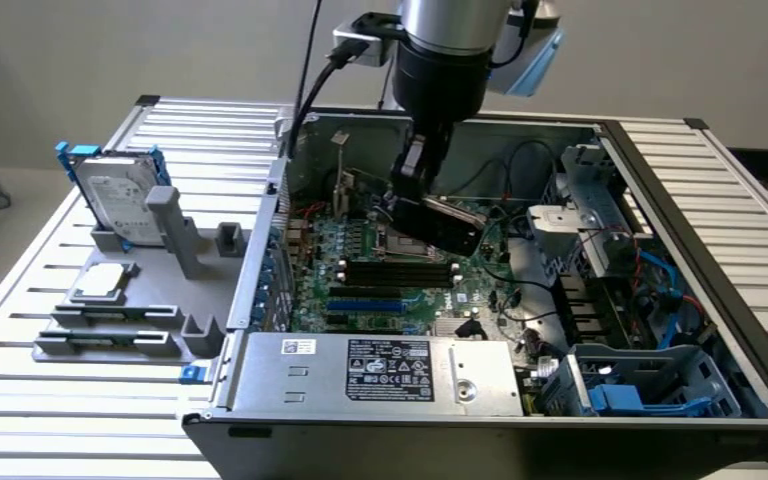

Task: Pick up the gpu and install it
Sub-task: 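Insert the gpu into the slot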

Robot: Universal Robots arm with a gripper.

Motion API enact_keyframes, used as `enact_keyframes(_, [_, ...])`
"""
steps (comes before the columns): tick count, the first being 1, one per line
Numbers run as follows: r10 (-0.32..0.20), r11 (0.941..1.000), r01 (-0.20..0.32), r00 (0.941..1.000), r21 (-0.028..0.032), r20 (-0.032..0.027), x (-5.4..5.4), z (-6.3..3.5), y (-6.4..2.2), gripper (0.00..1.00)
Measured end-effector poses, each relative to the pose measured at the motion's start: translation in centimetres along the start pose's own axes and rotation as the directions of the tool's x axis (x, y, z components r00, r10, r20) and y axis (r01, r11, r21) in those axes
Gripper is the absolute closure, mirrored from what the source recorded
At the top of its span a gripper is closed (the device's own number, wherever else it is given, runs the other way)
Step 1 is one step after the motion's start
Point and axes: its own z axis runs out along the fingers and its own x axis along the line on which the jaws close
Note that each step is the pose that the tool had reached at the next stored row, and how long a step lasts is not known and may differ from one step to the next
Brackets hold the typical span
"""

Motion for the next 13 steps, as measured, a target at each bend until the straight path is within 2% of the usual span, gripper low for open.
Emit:
enact_keyframes(5, [-0.091,0.9959,0.091,0.9959,-0.0008,-0.0042,0.00,0.30,-0.01,0.74])
enact_keyframes(10, [-0.175,0.9845,0.175,0.9845,-0.0018,-0.0081,0.02,0.47,-0.02,0.74])
enact_keyframes(13, [-0.208,0.9782,0.208,0.9782,-0.0023,-0.0095,0.16,0.54,-0.09,0.74])
